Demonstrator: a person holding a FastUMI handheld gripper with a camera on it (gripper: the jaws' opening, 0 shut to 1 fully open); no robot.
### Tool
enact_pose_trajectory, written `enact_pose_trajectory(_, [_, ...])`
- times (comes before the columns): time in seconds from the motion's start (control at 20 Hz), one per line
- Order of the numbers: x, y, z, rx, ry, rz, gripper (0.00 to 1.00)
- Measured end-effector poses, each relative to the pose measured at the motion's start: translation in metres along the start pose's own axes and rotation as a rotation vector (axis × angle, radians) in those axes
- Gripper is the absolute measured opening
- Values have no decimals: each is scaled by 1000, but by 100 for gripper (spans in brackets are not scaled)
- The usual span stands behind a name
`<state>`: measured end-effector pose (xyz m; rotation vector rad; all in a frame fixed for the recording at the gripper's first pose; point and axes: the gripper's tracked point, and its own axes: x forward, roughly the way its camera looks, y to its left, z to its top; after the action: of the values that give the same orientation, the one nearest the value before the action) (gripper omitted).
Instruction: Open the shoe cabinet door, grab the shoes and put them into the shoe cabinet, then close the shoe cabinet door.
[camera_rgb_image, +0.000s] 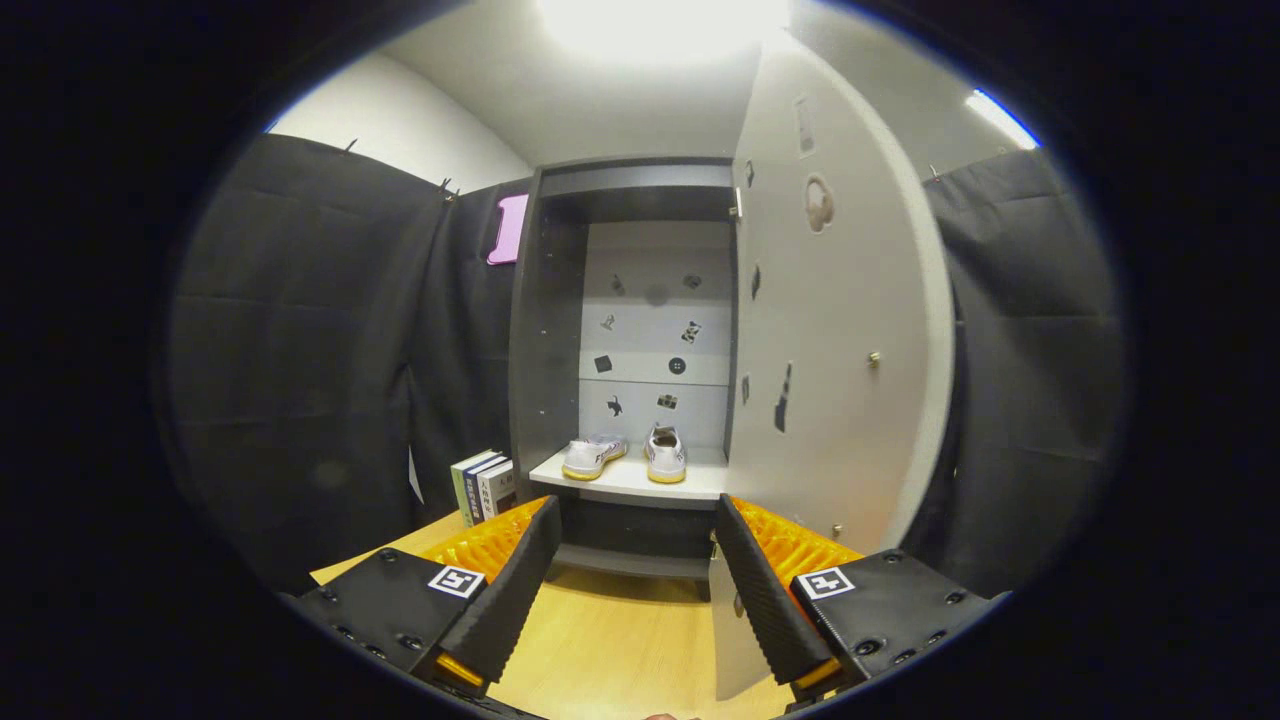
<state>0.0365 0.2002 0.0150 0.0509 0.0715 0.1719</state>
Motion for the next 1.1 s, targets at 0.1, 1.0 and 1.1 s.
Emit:
enact_pose_trajectory(0.1, [-17, -26, 12, 23, -12, -24, 95])
enact_pose_trajectory(1.0, [-41, -229, 43, 43, -31, -52, 98])
enact_pose_trajectory(1.1, [-22, -239, 48, 35, -30, -85, 98])
